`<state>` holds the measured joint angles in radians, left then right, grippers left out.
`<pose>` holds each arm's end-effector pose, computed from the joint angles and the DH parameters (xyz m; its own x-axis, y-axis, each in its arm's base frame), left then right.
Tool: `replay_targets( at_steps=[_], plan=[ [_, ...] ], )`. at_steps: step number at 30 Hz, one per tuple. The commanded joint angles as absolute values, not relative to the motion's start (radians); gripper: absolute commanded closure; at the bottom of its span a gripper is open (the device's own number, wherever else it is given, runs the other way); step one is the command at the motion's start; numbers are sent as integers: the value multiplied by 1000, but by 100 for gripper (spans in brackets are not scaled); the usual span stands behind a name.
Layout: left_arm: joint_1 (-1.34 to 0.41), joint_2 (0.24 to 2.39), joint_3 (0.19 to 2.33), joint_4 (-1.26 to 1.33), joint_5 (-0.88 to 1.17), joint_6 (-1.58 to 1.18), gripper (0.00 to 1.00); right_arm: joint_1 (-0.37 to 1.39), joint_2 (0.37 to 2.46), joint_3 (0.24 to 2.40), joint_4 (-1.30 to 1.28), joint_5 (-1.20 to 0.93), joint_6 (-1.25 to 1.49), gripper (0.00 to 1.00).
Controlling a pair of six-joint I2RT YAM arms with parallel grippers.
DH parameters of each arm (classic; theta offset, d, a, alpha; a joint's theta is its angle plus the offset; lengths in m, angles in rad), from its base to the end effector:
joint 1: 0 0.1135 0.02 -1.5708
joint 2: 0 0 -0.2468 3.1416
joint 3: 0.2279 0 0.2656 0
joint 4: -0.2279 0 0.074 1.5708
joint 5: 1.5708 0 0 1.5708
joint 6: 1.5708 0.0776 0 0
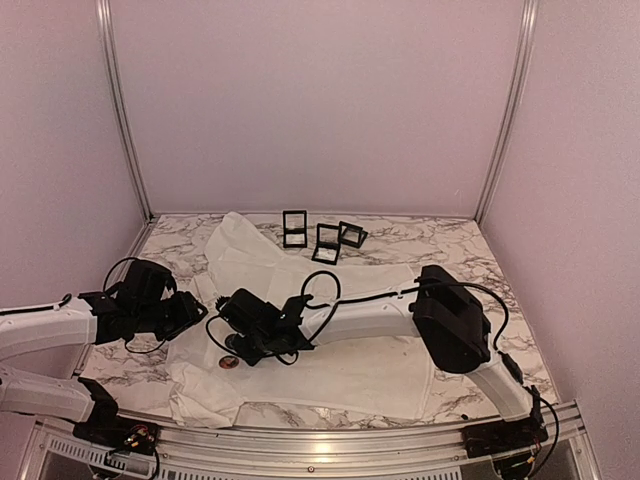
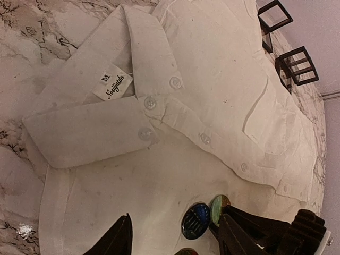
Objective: Remove the brooch from the garment
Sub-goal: Pick up the brooch from the flattened clothing, then pass from the right arm to the left
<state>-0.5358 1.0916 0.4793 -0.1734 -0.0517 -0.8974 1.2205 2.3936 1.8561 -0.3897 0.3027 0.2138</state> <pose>0.2252 -0.1290 0.1257 -0.7533 -0.4606 -0.4694 -0.1770 0.8294 -0.5298 0.2080 0.5018 0.0820 -0.4455 -0.6291 -0.6370 -0.7579 0.6437 -0.1057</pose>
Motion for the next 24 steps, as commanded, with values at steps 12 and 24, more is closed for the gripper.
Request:
replay_targets(
  at_steps=[12,24],
  plan=[
    [-537,1104,487,-187,-46,-878,43,1186,2322,1798,-357,312,250,91],
    [-557,1141,536,-152,-5,-862,44,1161,2222,1667,-287,305,341,100]
  ],
)
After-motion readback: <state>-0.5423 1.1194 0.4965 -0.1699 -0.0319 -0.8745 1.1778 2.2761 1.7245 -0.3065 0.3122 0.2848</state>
